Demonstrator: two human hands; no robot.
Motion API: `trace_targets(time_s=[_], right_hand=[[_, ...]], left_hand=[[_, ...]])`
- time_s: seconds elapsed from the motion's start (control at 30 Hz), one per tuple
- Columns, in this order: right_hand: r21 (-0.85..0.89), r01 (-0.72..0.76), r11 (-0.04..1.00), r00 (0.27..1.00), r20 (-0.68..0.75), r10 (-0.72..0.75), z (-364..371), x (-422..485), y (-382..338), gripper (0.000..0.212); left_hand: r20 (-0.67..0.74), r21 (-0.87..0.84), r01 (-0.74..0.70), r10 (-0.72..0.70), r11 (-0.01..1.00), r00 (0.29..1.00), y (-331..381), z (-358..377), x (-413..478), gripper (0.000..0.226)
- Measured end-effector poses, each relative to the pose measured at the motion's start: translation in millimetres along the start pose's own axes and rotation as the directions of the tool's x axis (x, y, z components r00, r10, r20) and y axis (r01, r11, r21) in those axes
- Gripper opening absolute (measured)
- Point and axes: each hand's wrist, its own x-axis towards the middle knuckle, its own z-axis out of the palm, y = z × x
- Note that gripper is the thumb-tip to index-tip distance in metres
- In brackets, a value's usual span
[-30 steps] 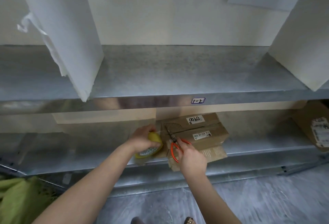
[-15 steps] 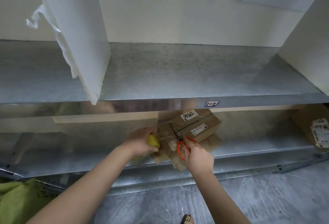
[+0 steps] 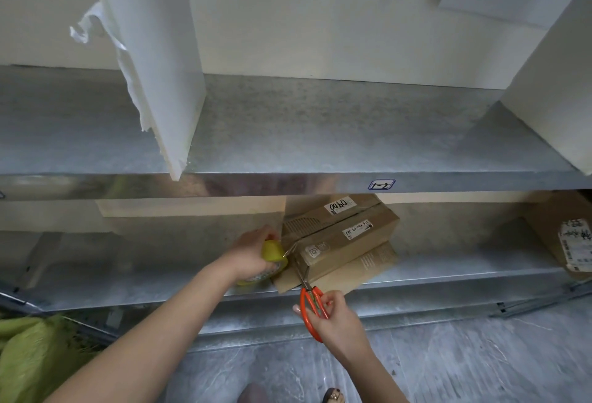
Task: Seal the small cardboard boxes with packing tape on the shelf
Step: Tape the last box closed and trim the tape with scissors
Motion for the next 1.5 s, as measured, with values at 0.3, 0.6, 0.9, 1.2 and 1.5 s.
trace_targets(time_s=[0.3, 0.6, 0.9, 1.2, 1.5], right_hand=[[0.209, -0.041, 0.977, 0.995, 0.101, 0.020, 3, 11, -14, 0.048], [0.209, -0.055, 0.976, 0.996, 0.085, 0.038, 4, 17, -15, 0.027], [0.147, -0.014, 0.989, 0.998, 0.055, 0.006, 1, 16, -9, 0.020], [-0.106, 0.088, 0.990, 0.996, 0.022, -0.086, -6, 9, 3, 0.054], [-0.224, 0.247, 0.943, 0.967, 0.120, -0.225, -18, 17, 10, 0.075]], left_hand=[[0.015, -0.008, -0.007, 0.007, 1.000, 1.000, 3, -2, -5, 0.047], [0.034, -0.030, 0.039, -0.037, 0.999, 0.999, 3, -3, -2, 0.050], [0.040, -0.037, 0.014, -0.012, 0.999, 0.999, 2, -2, 2, 0.048], [0.012, -0.042, 0.022, -0.022, 0.999, 1.000, 5, -1, 2, 0.044], [-0.004, -0.037, 0.007, -0.008, 0.999, 1.000, 4, 1, 0, 0.045]])
